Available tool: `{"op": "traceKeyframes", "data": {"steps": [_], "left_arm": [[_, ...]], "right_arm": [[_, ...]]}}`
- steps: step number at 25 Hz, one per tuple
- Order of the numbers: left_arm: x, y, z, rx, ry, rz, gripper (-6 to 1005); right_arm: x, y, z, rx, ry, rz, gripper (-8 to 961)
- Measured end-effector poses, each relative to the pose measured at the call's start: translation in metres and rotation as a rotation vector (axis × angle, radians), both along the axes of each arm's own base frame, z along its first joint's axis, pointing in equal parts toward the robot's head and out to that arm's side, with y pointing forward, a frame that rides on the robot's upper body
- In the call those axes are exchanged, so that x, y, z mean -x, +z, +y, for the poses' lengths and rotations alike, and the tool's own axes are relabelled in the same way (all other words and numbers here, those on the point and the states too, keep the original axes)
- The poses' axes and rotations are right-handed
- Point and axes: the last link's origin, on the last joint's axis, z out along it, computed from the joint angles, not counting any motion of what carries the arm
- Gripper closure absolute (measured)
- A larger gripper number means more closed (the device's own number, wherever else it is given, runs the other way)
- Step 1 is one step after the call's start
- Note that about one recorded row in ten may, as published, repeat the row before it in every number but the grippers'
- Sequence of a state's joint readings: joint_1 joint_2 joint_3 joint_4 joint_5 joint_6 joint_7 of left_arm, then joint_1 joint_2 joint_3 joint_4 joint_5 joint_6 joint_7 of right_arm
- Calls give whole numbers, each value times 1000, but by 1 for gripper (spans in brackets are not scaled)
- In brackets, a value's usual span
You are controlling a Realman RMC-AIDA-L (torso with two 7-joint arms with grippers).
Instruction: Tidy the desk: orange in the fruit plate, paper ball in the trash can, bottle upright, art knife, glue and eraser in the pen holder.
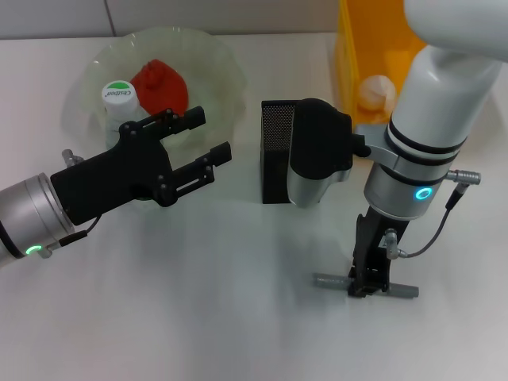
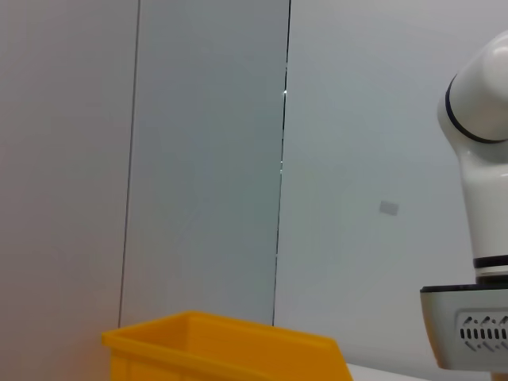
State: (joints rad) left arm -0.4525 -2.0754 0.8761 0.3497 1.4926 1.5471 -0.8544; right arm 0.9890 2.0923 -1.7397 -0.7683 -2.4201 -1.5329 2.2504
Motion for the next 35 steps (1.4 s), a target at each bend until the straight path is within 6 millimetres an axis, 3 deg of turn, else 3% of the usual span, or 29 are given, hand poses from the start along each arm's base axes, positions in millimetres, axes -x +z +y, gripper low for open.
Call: {"op": "traceKeyframes", "data": {"steps": [4, 8, 9, 11, 12, 13, 16, 17, 21, 23, 28, 30, 35], "left_arm": [[0, 0, 0, -1, 1, -1, 351], [0, 0, 0, -1, 2, -1, 351], [0, 0, 0, -1, 2, -1, 350], [0, 0, 0, -1, 1, -1, 350], [0, 0, 0, -1, 1, -2, 350], [0, 0, 0, -1, 1, -2, 350], [-1, 1, 0, 0, -6, -5, 350], [-2, 1, 1, 0, -10, -6, 350], [-3, 0, 1, 1, -13, -6, 350], [-4, 0, 2, 3, -17, -6, 350], [-4, 0, 2, 4, -18, -6, 350], [-5, 0, 2, 7, -18, -6, 350], [-5, 0, 2, 8, -18, -7, 350]], "right_arm": [[3, 3, -2, -13, -3, 45, 810], [5, 19, -6, -48, -30, 136, 810], [4, 31, -10, -79, -45, 191, 810], [4, 36, -11, -95, -50, 213, 809], [3, 51, -16, -138, -56, 278, 809], [3, 51, -16, -138, -56, 278, 809], [5, 74, -27, -173, -60, 440, 810], [6, 90, -33, -196, -61, 553, 810], [0, 110, -35, -254, -71, 682, 810], [-8, 129, -34, -335, -71, 874, 811], [-12, 139, -28, -409, -63, 1047, 811], [-18, 143, -18, -480, -75, 1197, 811], [-30, 136, -3, -562, -74, 1362, 812]]}}
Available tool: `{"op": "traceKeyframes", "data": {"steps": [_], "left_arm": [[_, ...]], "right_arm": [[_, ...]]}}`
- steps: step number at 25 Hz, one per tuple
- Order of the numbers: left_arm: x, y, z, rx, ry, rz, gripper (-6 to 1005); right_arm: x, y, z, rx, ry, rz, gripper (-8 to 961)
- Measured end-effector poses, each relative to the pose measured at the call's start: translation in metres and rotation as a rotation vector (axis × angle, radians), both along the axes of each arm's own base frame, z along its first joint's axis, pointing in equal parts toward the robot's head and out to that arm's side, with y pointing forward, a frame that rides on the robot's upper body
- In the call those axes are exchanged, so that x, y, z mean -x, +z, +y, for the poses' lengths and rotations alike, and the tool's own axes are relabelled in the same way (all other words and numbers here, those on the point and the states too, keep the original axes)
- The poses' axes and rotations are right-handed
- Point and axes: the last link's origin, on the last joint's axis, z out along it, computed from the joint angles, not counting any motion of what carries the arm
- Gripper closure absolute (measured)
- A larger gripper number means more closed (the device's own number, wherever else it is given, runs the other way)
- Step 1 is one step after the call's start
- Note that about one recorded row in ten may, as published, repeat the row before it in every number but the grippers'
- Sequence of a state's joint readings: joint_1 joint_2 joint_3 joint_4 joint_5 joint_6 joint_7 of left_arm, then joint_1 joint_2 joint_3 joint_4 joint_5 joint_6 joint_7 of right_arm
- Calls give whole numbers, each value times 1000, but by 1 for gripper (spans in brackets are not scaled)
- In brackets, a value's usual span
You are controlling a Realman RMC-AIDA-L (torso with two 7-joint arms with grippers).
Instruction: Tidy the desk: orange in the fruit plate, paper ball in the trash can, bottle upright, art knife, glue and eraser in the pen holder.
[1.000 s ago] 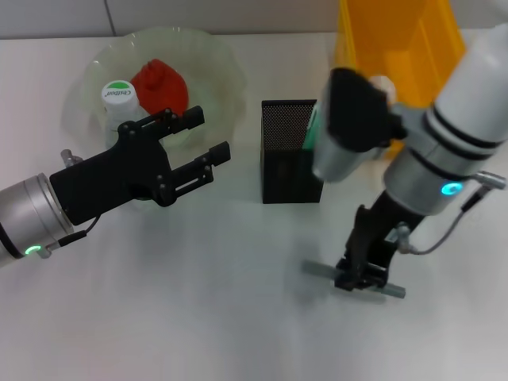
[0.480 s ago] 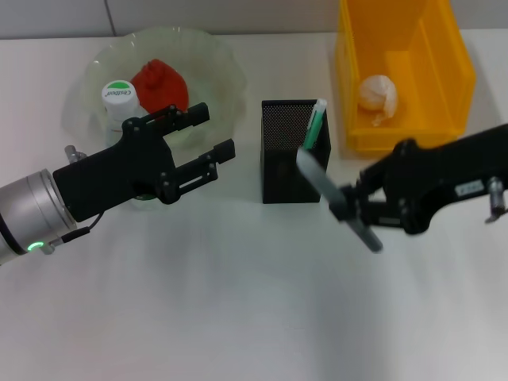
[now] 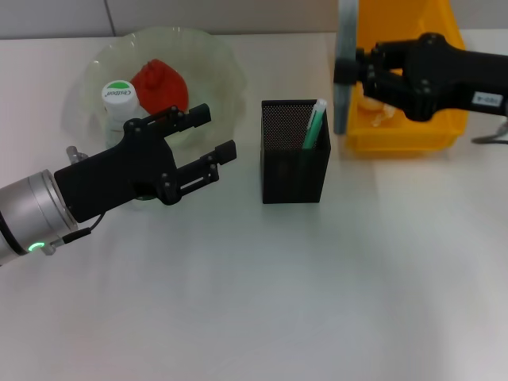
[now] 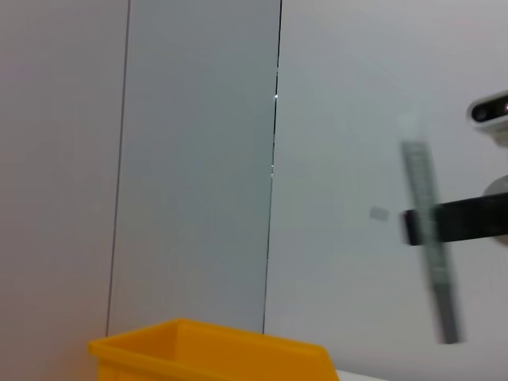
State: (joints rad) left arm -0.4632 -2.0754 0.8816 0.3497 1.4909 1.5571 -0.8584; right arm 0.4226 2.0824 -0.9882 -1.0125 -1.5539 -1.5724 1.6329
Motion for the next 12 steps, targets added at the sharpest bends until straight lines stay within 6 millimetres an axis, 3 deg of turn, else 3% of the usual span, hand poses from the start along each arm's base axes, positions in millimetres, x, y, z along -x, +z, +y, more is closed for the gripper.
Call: {"op": "traceKeyframes", "data": {"steps": [7, 12], "left_arm": [[0, -1, -2, 11, 2, -9, 350], [0, -3, -4, 13, 1, -13, 350]], "right_arm": [[-21, -45, 18, -103, 2, -5, 813], [-28, -60, 18, -156, 28, -36, 811]]}}
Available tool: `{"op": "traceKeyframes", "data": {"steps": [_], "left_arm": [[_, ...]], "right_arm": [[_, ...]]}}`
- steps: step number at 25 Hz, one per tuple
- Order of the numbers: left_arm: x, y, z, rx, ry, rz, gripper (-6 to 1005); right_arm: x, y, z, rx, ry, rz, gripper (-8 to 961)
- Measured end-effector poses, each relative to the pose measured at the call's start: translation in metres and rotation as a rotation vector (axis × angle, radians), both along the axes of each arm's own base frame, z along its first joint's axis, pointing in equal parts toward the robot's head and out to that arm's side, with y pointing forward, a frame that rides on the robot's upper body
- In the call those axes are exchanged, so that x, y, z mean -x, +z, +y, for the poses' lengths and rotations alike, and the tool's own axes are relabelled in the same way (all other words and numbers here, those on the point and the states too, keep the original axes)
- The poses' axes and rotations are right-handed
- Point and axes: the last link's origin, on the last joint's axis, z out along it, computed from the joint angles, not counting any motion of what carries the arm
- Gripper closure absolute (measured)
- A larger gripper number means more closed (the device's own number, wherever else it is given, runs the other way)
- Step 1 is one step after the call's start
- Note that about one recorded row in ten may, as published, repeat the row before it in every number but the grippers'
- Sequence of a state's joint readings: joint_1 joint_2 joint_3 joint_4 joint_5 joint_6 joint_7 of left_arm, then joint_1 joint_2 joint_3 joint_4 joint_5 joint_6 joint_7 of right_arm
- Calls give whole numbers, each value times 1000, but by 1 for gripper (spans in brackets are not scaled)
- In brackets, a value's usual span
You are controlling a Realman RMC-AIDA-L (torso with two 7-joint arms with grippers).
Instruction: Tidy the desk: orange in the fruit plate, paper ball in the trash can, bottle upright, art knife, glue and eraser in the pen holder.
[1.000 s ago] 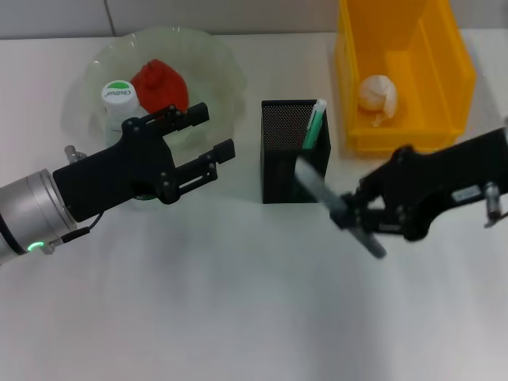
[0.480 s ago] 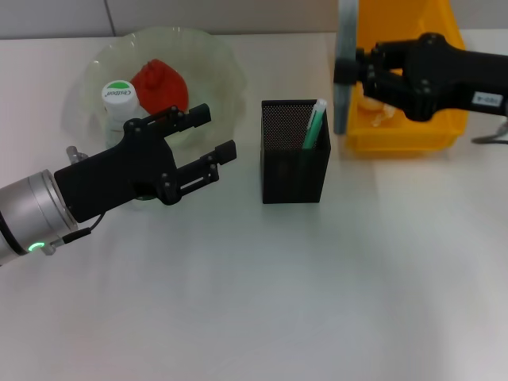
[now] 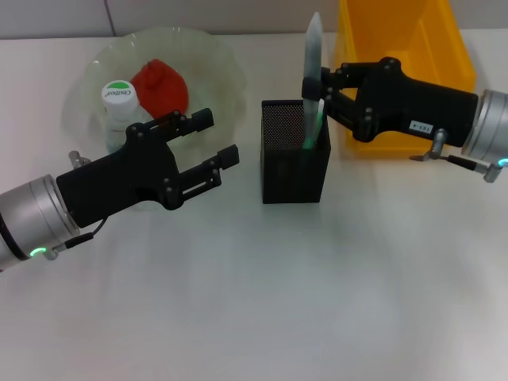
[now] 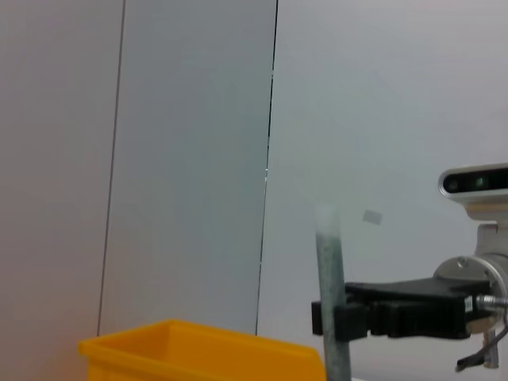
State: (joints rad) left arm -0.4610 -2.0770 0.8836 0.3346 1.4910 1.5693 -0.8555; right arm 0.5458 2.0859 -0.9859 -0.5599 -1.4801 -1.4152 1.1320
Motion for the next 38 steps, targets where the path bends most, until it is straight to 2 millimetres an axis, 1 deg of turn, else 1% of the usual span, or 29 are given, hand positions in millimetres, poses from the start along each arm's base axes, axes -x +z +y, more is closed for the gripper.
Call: {"op": "traceKeyframes", "data": {"steps": [5, 10, 15, 19, 22, 24, 25, 26, 27, 28, 29, 30, 31, 32, 33, 34, 35, 37, 38], "left_arm": [[1, 0, -1, 0, 1, -1, 350], [1, -1, -2, 5, 2, -5, 350], [-1, -1, -2, 8, -3, -9, 350], [-1, -1, -2, 10, -6, -12, 350], [-1, -1, -2, 10, -7, -13, 350], [-2, -1, -2, 10, -9, -13, 350], [-2, -1, -1, 10, -11, -13, 350], [-3, -1, -1, 10, -13, -13, 350], [-3, -1, -1, 10, -14, -14, 350], [-4, -1, 0, 10, -17, -14, 350], [-5, -1, 0, 11, -19, -15, 350], [-6, -1, 1, 12, -20, -15, 350], [-6, -1, 2, 13, -21, -16, 350], [-7, -1, 2, 14, -23, -18, 350], [-8, -1, 3, 17, -26, -20, 350], [-9, -1, 3, 19, -28, -22, 350], [-11, -2, 3, 25, -30, -26, 350], [-11, -2, 3, 25, -30, -26, 350], [-13, -5, 3, 46, -37, -23, 350]], "right_arm": [[-6, -7, 4, -28, -24, -32, 806], [-5, -11, 5, -20, -28, -36, 801], [-5, -11, 4, -21, -26, -28, 608], [-6, -11, 3, -20, -28, -26, 568], [-4, -7, 0, -23, -22, 14, 539], [-5, -1, -6, -27, -12, 59, 519], [-7, 7, -14, -35, 2, 102, 509], [-7, 7, -14, -35, 2, 102, 499], [-10, 15, -22, -43, 22, 126, 489], [-10, 15, -22, -43, 22, 126, 490], [-12, 20, -27, -45, 30, 131, 492], [-15, 26, -37, -43, 49, 135, 493], [-15, 26, -37, -43, 49, 135, 495], [-21, 30, -49, -37, 64, 138, 496], [-21, 30, -49, -37, 64, 138, 474], [-24, 32, -55, -34, 70, 140, 451], [-32, 34, -72, -22, 74, 141, 429], [-38, 34, -87, 13, 94, 128, 384], [-38, 34, -87, 13, 94, 128, 362]]}}
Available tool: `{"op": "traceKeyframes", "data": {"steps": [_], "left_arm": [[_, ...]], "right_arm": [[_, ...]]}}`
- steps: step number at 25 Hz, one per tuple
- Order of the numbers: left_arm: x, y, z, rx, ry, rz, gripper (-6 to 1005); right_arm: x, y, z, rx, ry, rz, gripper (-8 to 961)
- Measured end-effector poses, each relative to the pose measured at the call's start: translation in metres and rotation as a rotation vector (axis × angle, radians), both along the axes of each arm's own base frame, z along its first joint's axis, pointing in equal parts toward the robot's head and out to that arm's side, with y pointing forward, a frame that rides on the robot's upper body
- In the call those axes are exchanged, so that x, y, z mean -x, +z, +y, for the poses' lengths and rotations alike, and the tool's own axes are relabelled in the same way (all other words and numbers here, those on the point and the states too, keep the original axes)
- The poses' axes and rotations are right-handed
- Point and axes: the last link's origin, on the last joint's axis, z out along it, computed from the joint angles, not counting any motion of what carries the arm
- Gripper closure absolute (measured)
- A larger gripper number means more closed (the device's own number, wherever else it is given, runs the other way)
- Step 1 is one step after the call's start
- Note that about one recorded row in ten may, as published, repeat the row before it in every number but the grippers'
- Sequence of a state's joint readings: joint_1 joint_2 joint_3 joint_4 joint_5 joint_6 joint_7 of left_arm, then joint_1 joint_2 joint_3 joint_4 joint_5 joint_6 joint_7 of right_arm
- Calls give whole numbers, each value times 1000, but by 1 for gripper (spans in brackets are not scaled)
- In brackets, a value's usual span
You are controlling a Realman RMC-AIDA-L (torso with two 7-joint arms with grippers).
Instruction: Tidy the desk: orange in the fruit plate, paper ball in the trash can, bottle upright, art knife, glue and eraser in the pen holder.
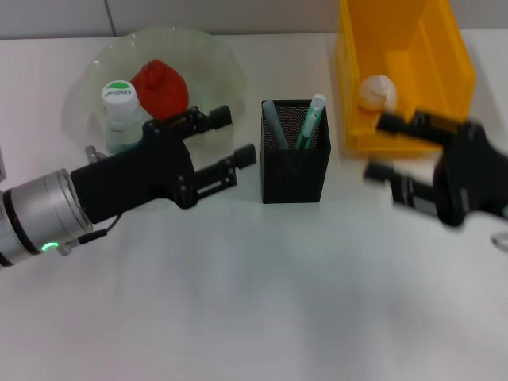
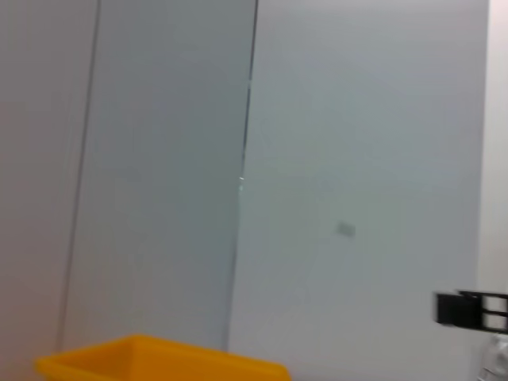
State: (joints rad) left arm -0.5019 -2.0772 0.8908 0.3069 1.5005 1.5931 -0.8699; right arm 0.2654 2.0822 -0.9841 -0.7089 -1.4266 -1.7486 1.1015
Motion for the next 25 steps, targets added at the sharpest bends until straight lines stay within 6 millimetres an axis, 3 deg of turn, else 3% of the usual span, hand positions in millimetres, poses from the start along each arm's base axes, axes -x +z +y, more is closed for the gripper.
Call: {"op": "traceKeyframes", "data": {"steps": [2, 7, 17, 22, 25], "left_arm": [[0, -4, -3, 58, -8, 19, 350], [1, -5, -6, 153, -7, 70, 350], [11, -3, -5, 185, 17, 166, 350], [21, 11, -21, 158, -11, 169, 227], [25, 15, -28, 146, -14, 170, 214]], "right_arm": [[-11, -3, -29, 80, 35, -42, 317], [-26, -5, -51, 121, 1, -74, 227], [-26, -8, -47, 153, 17, -121, 231], [-18, -10, -35, 153, 41, -128, 232], [-15, -13, -27, 154, 47, -135, 232]]}}
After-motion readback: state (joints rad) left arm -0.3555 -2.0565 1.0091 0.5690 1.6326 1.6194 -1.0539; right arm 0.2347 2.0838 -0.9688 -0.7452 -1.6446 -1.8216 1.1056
